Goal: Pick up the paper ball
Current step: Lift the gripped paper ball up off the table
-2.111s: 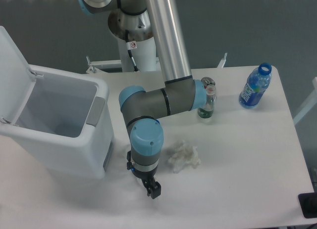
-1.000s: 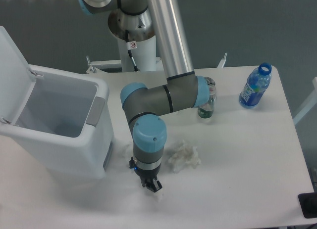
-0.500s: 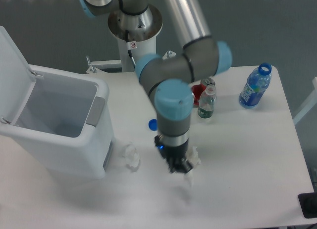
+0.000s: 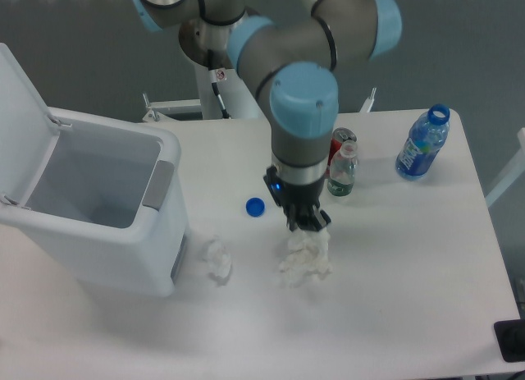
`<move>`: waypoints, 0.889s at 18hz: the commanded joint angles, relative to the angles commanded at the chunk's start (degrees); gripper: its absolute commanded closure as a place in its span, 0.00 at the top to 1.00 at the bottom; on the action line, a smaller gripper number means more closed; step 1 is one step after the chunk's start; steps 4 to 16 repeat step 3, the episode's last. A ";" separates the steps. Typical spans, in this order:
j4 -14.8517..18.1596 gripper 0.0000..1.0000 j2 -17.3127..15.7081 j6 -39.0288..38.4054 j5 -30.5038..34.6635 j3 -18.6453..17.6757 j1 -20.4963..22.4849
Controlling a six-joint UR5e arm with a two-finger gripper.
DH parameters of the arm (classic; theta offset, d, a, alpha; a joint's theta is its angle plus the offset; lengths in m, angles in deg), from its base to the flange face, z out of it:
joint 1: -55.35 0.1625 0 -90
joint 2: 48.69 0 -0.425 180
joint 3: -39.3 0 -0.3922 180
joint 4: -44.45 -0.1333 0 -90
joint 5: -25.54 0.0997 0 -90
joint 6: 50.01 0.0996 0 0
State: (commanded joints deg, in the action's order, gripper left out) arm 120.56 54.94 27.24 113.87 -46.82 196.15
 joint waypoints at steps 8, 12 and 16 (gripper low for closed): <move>0.09 0.00 -1.06 0.00 -0.17 -0.53 0.44; 0.09 0.00 -1.06 0.00 -0.17 -0.53 0.44; 0.09 0.00 -1.06 0.00 -0.17 -0.53 0.44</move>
